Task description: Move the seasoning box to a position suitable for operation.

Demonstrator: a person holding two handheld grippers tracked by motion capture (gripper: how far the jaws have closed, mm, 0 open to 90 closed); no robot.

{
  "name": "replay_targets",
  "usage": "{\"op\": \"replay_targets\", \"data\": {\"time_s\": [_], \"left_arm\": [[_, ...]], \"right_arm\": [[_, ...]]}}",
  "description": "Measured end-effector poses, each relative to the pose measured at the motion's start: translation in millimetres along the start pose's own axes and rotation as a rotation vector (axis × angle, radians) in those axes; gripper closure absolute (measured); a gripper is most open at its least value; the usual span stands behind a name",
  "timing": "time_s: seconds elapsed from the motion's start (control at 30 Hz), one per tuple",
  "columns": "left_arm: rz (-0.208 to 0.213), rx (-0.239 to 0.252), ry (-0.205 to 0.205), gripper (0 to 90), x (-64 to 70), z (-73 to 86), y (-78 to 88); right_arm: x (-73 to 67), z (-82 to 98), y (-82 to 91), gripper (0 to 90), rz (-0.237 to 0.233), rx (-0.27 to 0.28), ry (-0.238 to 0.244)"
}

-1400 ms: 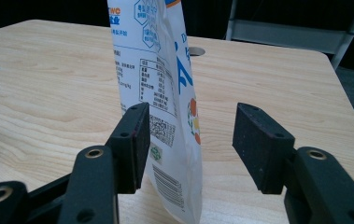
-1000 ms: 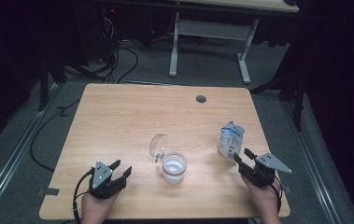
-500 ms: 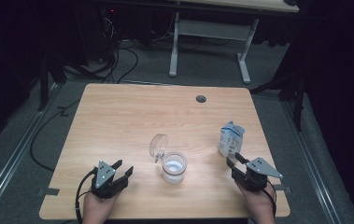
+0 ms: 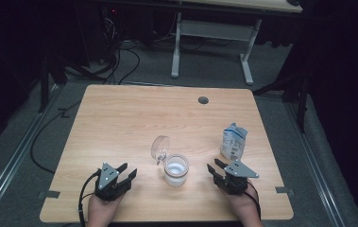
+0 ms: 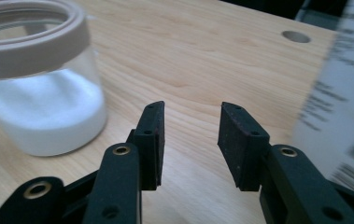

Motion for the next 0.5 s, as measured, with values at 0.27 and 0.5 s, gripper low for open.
{"op": "replay_targets", "data": {"time_s": [0.27, 0.5], "left_arm": [[0.032, 0.020, 0.038, 58.3, 5.9, -7.1, -5.1], [0.037, 0.038, 0.007, 73.0, 25.4, -22.7, -18.4]], "right_arm": [[-22.5, 3.5, -8.9, 68.1, -0.076, -0.019, 0.039], [-40.3, 8.3, -12.2, 79.2, -0.121, -0.048, 0.076]]}}
Point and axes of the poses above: each handheld gripper's, and its own axes: y roughly backward along the jaws, z roughly out of its underside, x roughly to its right, the point moved 2 cm from there along -y, roughly forward along the jaws, and after that the axes turned 6 degrees about x, right-handed, at the moved point
